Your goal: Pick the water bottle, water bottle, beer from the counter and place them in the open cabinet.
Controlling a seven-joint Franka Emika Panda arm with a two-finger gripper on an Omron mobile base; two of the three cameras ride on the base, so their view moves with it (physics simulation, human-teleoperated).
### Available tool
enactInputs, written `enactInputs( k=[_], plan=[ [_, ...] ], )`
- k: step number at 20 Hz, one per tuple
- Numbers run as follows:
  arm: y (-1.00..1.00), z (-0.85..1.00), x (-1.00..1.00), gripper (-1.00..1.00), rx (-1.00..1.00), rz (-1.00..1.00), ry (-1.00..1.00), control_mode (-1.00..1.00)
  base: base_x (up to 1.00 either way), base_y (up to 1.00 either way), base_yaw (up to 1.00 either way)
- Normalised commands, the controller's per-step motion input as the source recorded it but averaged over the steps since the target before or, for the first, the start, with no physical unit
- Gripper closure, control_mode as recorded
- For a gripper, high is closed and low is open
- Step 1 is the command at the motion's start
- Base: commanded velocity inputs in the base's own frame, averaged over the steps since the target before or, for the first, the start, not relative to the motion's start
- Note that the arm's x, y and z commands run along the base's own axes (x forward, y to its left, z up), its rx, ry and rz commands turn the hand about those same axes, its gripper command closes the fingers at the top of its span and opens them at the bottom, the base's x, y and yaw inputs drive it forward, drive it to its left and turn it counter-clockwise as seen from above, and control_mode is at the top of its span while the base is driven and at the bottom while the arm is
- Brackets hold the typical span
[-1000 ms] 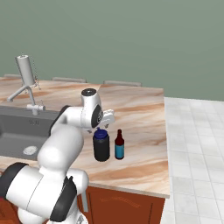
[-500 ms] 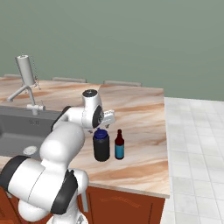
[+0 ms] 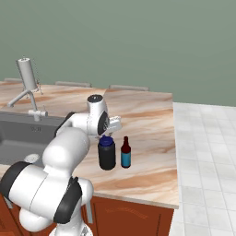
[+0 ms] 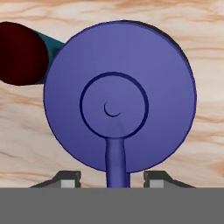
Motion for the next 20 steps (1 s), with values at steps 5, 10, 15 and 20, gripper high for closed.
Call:
enactInputs(
  k=[5, 10, 15, 20],
  plan=[
    [-0.02, 0.0, 0.0, 1.0, 0.0, 0.0, 0.0, -1.0, 0.0, 0.0, 0.0],
    [0.0, 0.0, 0.0, 1.0, 0.0, 0.0, 0.0, -1.0, 0.0, 0.0, 0.0],
    [0.0, 0.0, 0.0, 1.0, 0.0, 0.0, 0.0, -1.0, 0.0, 0.0, 0.0],
    [0.0, 0.56, -0.26, 1.0, 0.0, 0.01, -0.06, -1.0, 0.0, 0.0, 0.0]
  ],
)
